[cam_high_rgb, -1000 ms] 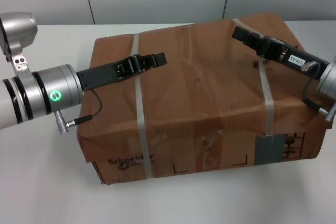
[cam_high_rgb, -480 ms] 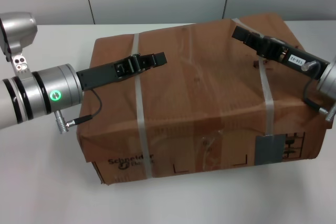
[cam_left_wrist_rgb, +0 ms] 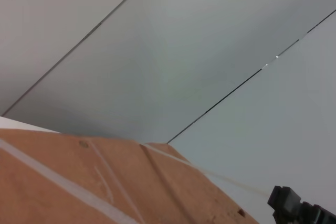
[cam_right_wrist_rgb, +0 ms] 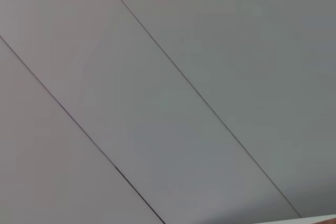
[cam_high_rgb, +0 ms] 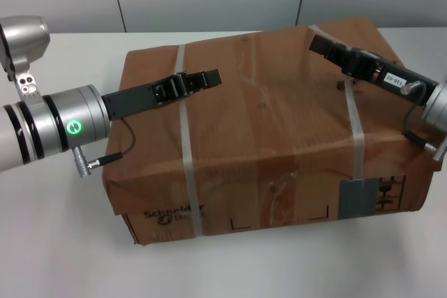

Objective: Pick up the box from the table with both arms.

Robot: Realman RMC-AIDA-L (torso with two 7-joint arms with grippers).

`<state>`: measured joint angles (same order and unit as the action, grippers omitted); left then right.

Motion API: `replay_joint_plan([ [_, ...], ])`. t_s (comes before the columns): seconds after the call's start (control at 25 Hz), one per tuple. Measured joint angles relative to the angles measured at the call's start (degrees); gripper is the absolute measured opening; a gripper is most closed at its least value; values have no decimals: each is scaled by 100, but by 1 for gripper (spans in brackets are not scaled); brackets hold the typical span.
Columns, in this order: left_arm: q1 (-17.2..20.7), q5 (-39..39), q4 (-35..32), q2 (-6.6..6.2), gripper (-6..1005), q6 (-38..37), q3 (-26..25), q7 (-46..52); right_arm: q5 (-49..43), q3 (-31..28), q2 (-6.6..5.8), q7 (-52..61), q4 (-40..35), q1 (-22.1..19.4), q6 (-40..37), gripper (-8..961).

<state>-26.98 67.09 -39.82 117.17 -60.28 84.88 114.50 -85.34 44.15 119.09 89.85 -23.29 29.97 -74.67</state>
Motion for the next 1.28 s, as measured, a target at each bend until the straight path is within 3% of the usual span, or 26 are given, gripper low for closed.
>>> replay_joint_plan([
  [1.28,0,0,12,8,64,-8,-20,-25,0,-12,0,-20,6,-8,24,42],
])
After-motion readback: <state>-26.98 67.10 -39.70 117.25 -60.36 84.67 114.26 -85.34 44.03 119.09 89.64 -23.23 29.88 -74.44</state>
